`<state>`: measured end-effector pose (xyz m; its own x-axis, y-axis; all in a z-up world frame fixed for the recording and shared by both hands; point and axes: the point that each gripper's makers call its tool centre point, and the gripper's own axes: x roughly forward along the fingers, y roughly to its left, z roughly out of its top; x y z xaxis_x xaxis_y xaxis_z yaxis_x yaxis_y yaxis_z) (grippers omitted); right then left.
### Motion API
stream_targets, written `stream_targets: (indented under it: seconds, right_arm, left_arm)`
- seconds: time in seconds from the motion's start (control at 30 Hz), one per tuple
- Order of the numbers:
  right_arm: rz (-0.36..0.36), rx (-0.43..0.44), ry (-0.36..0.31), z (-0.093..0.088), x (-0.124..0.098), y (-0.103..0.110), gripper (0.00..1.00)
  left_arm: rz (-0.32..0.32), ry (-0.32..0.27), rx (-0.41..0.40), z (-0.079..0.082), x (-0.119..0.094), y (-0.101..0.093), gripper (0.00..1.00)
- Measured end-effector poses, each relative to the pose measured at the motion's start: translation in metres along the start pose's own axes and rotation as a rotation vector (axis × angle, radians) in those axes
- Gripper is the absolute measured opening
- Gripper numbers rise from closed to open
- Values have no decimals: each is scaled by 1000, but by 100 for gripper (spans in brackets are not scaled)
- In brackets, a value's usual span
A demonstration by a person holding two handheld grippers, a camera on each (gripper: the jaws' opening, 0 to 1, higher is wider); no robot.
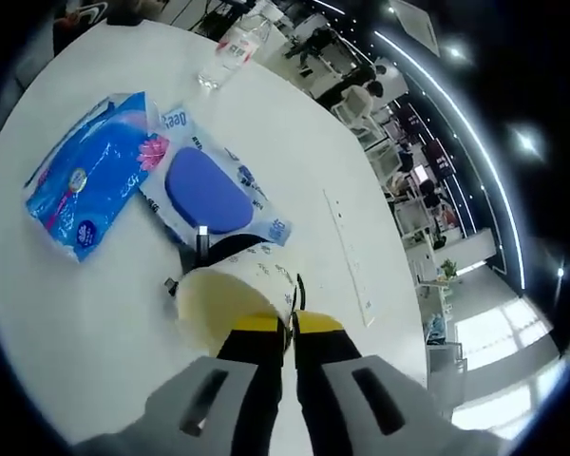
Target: Arrange the tabletop items into an orderly group along one side of the table until the central work area is clear of visible clutter.
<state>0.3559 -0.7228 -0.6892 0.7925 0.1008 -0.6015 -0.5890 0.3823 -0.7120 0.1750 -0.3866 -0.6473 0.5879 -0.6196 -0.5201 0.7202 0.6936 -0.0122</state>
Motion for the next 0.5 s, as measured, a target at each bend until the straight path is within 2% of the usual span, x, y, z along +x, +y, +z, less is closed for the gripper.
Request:
stream_targets:
  seconds: [0.13, 0.23, 0.5]
  right_arm:
    - [-7, 10, 0, -2, -4, -1, 1]
    - [-14, 59, 0, -3, -8, -5, 1]
    - [-18, 251, -25, -3, -12, -11, 1]
  left_arm:
    - [-3, 0, 4, 0, 0, -1, 78]
    - [-4, 5, 4, 0, 0, -1, 78]
    - [-7, 0, 10, 1, 0, -1, 78]
